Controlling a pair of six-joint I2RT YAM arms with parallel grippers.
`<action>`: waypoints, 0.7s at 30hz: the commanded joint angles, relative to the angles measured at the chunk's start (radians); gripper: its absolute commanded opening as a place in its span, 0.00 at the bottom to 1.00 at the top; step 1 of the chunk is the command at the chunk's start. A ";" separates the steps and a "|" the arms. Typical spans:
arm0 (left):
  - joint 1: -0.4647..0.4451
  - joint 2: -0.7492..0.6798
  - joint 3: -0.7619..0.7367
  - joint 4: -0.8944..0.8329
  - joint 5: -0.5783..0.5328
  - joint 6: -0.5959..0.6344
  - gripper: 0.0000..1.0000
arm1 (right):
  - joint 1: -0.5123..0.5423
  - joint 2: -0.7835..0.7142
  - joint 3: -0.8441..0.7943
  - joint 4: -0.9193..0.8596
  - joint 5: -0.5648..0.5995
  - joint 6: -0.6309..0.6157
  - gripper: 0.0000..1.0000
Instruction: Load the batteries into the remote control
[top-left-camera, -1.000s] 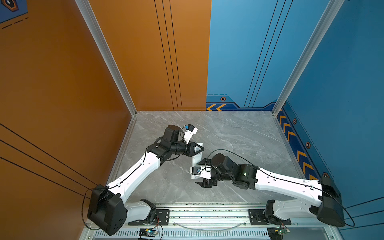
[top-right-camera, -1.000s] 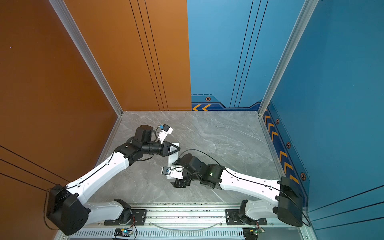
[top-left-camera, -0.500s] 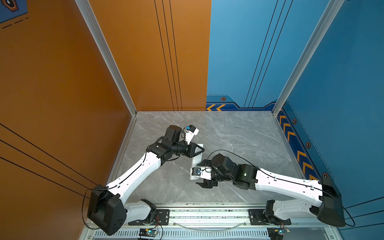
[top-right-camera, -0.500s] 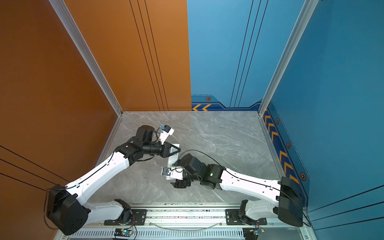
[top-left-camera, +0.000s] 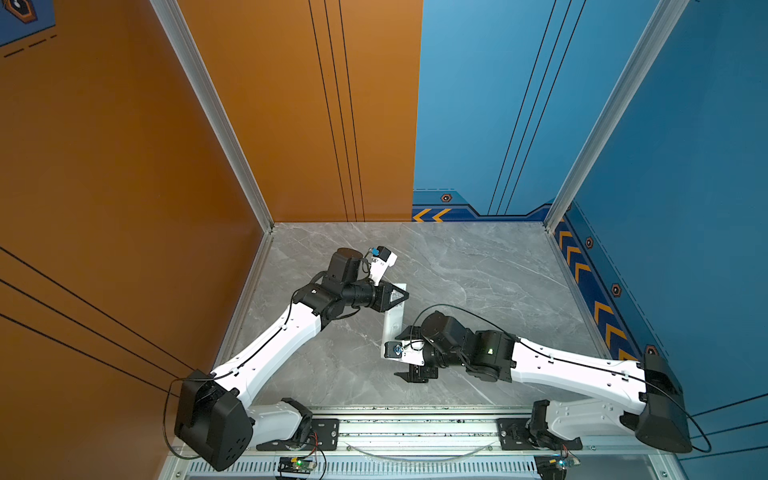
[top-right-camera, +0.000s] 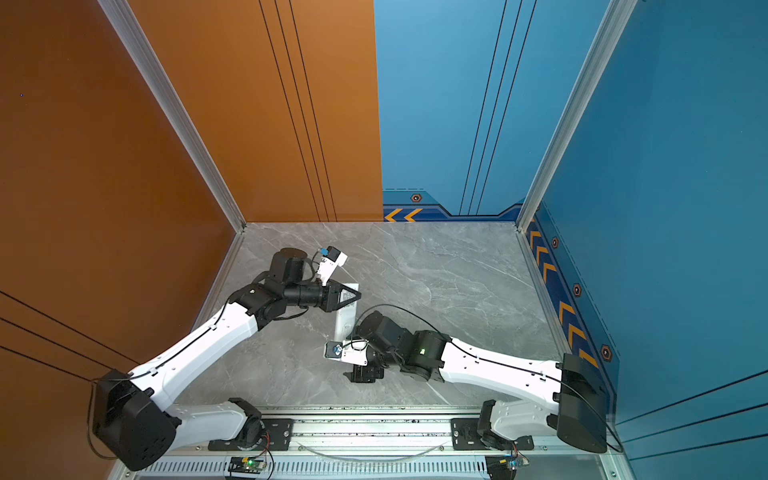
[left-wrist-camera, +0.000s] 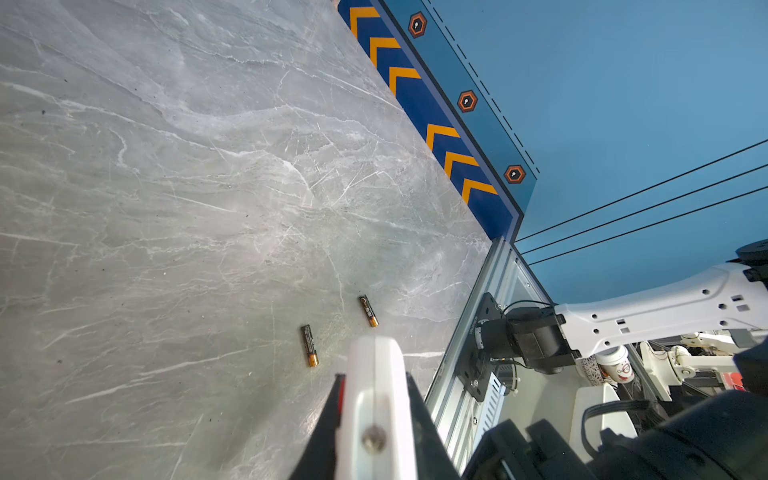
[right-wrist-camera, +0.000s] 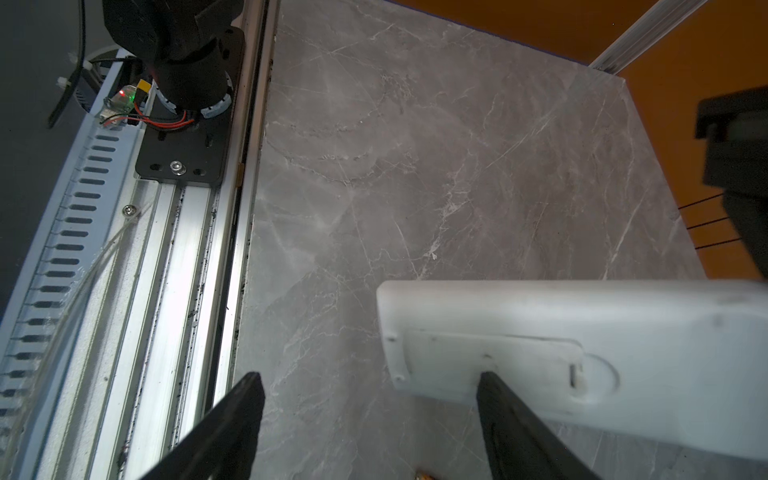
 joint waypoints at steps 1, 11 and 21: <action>-0.006 -0.005 0.028 0.026 -0.012 0.018 0.00 | 0.004 -0.017 -0.011 -0.016 0.008 0.026 0.79; -0.007 -0.007 0.019 0.027 -0.025 0.009 0.00 | 0.004 -0.089 -0.046 0.048 0.045 0.044 0.81; -0.015 0.000 0.020 0.032 -0.020 0.004 0.00 | -0.001 -0.102 -0.049 0.085 0.093 0.042 0.88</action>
